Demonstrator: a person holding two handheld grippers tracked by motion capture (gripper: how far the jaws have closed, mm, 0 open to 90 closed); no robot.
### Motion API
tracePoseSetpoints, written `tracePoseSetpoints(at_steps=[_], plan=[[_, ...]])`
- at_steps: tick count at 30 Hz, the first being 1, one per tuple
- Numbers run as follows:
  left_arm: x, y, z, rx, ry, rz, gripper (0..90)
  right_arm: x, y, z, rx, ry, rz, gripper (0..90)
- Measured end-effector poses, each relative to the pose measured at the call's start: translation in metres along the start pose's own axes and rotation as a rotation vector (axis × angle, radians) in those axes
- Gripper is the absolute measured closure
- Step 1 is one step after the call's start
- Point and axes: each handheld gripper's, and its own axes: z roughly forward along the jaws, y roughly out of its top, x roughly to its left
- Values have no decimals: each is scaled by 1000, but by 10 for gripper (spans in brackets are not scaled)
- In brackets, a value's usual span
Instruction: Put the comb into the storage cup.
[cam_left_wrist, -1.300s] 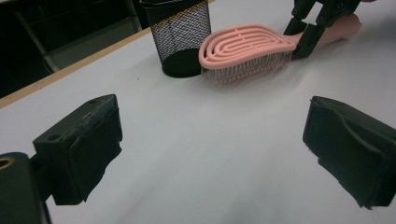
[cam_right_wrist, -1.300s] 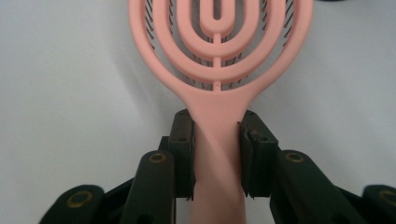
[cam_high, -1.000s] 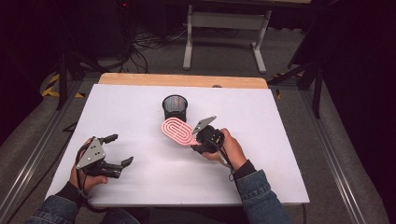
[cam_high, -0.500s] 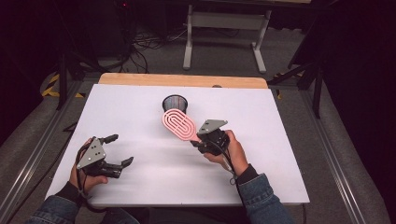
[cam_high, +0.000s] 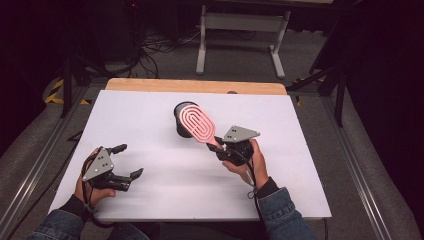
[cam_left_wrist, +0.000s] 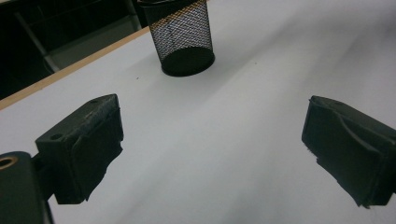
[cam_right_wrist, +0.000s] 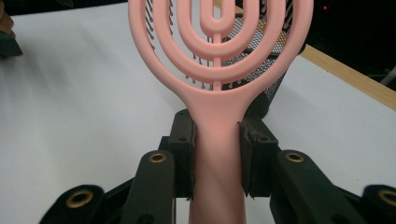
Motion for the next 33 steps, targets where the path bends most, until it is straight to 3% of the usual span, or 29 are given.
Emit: tracePoseSetpoints(at_steps=[18,25,30,33], plan=[[0,0,1,1,-12,-1,64,-11,0,-20,-188,106,108,699],[0,0,3,18,-15,-11,70,-15,-1,-28,-232,95,117,699],[2,8,4,-20,-61,-67,86,-12,0,-33,-256,50,94,699],[3,16,7,-31,-100,-67,85,-9,1,-34,-271,31,71,699]])
